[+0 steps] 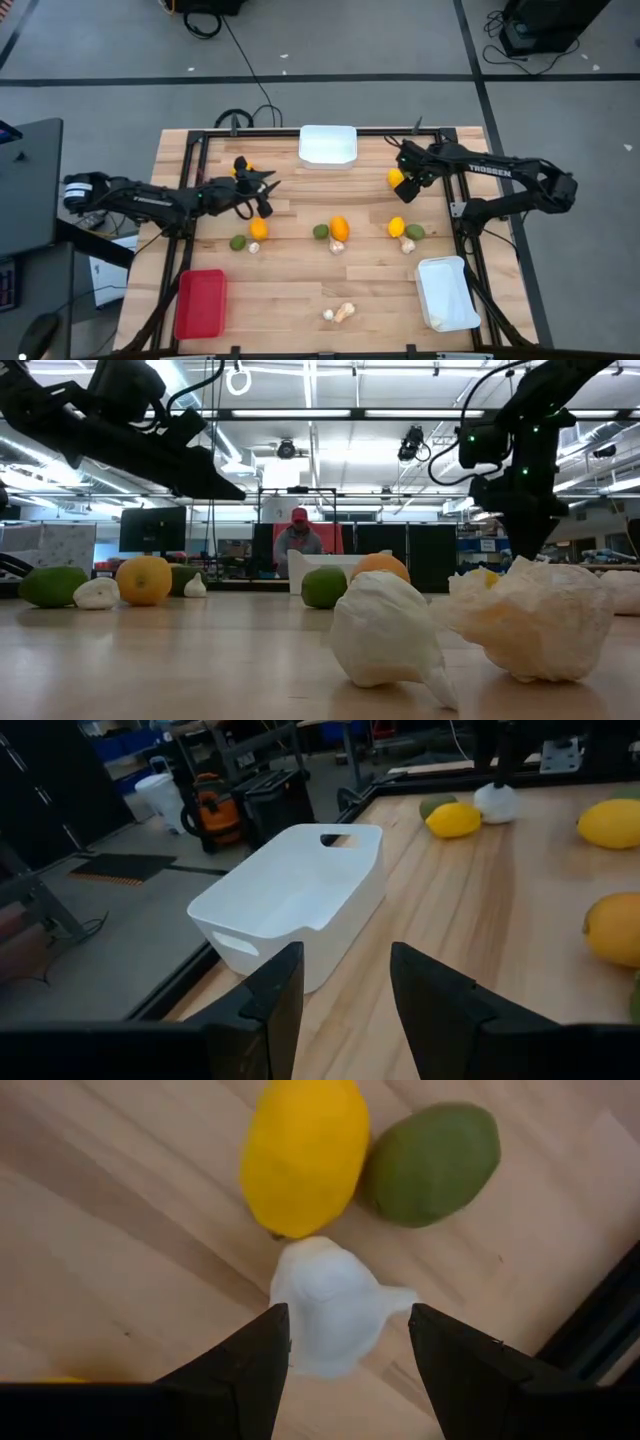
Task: Sort produce into baskets
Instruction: Put the garlic into the top white bin
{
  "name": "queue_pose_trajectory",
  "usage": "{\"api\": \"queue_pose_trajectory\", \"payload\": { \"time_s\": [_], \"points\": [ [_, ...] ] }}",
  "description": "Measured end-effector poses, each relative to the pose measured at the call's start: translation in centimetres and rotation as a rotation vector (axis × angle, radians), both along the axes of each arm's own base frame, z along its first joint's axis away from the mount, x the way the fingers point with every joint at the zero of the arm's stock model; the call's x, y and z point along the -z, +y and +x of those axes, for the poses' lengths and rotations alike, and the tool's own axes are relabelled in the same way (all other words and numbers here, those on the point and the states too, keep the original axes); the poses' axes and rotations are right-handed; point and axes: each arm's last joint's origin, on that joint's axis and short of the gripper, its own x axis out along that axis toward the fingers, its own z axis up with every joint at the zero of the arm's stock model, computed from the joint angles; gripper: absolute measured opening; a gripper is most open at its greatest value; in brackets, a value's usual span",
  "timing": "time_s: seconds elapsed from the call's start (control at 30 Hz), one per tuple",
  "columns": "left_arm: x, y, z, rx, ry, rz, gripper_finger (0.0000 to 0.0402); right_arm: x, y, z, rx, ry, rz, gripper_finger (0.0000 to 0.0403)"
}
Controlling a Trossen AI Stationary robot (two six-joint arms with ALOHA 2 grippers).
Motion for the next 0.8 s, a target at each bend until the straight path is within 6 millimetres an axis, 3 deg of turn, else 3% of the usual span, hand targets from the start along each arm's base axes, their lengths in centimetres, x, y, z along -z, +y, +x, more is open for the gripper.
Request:
{"api": "queue_pose_trajectory", "payload": {
  "time_s": [0.3, 0.67, 0.8],
  "points": [
    [0.4, 0.0, 0.2, -0.001, 0.022, -0.003, 0.0157, 1.5, -0.4, 0.7, 0.013, 0.058, 0.042, 0.021],
    [0.5, 0.0, 0.2, -0.001, 0.022, -0.004, 0.0157, 1.7, -0.5, 0.8, -0.013, 0.07, 0.045, 0.0095],
    [0.5, 0.0, 0.2, -0.001, 0.023, -0.004, 0.0157, 1.1, -0.2, 0.5, -0.016, 0.034, 0.048, 0.0091]
  ]
}}
